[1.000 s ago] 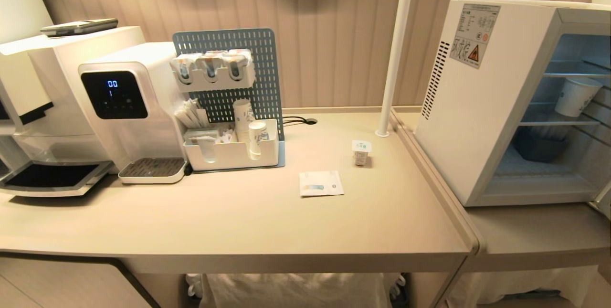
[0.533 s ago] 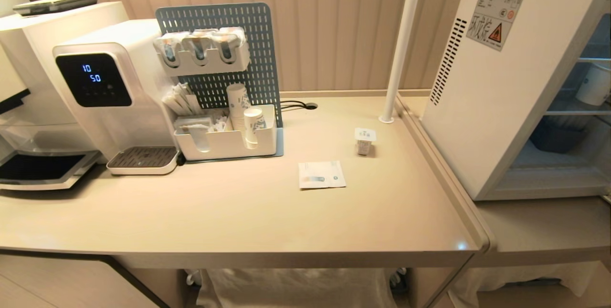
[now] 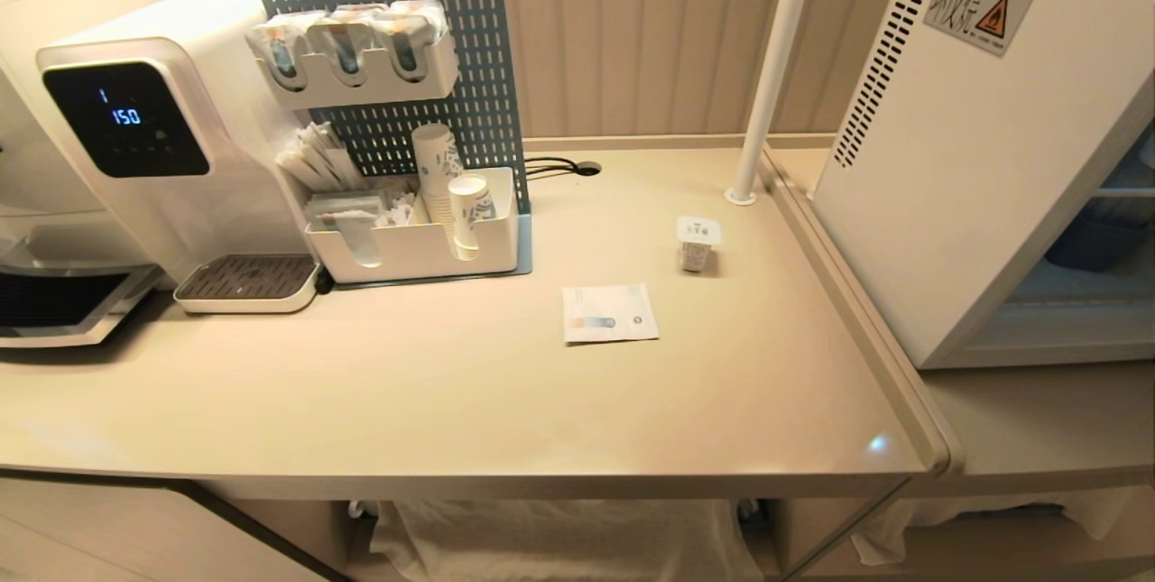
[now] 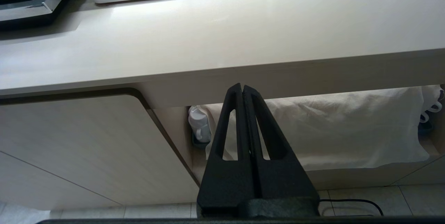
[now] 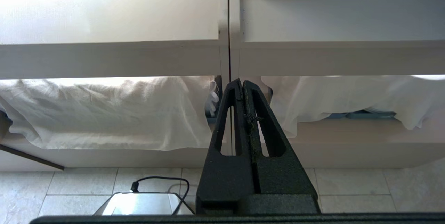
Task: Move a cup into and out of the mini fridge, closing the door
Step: Put the yoghurt in the freezer
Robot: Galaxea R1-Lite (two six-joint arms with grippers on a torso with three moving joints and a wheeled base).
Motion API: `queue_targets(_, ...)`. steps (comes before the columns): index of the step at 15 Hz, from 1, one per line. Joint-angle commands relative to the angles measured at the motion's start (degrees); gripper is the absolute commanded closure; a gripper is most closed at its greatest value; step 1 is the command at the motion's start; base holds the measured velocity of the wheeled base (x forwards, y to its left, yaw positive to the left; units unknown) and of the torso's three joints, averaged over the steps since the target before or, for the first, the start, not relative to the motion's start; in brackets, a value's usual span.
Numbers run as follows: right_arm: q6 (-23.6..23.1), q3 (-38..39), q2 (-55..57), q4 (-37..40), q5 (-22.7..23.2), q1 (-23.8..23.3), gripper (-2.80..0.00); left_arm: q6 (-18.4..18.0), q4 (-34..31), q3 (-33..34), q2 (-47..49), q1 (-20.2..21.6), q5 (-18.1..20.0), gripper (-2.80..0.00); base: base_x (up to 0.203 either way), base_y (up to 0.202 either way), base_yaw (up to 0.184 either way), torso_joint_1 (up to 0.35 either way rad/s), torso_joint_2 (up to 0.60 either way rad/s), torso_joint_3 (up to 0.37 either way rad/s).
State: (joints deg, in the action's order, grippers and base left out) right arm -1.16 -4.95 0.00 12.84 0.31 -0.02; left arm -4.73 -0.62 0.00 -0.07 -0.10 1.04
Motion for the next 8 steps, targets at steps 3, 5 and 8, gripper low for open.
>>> queue_targets(3, 0.01, 0.01, 0.09, 0.08, 0.05, 0.02, 0.0, -0.02, 0.01, 0.0, -0.01, 0.01, 0.1, 0.0, 0.0, 0.0, 0.0, 0.0, 0.0, 0.0)
queue_targets(5, 0.01, 0.02, 0.09, 0.16, 0.05, 0.02, 0.0, -0.02, 0.01, 0.0, -0.01, 0.01, 0.1, 0.0, 0.0, 0.0, 0.0, 0.0, 0.0, 0.0)
queue_targets(8, -0.75, 0.03, -0.09, -0.08, 0.2, 0.02, 0.0, -0.1, -0.08, 0.0, -0.01, 0.01, 0.1, 0.0, 0.0, 0.0, 0.0, 0.0, 0.0, 0.0)
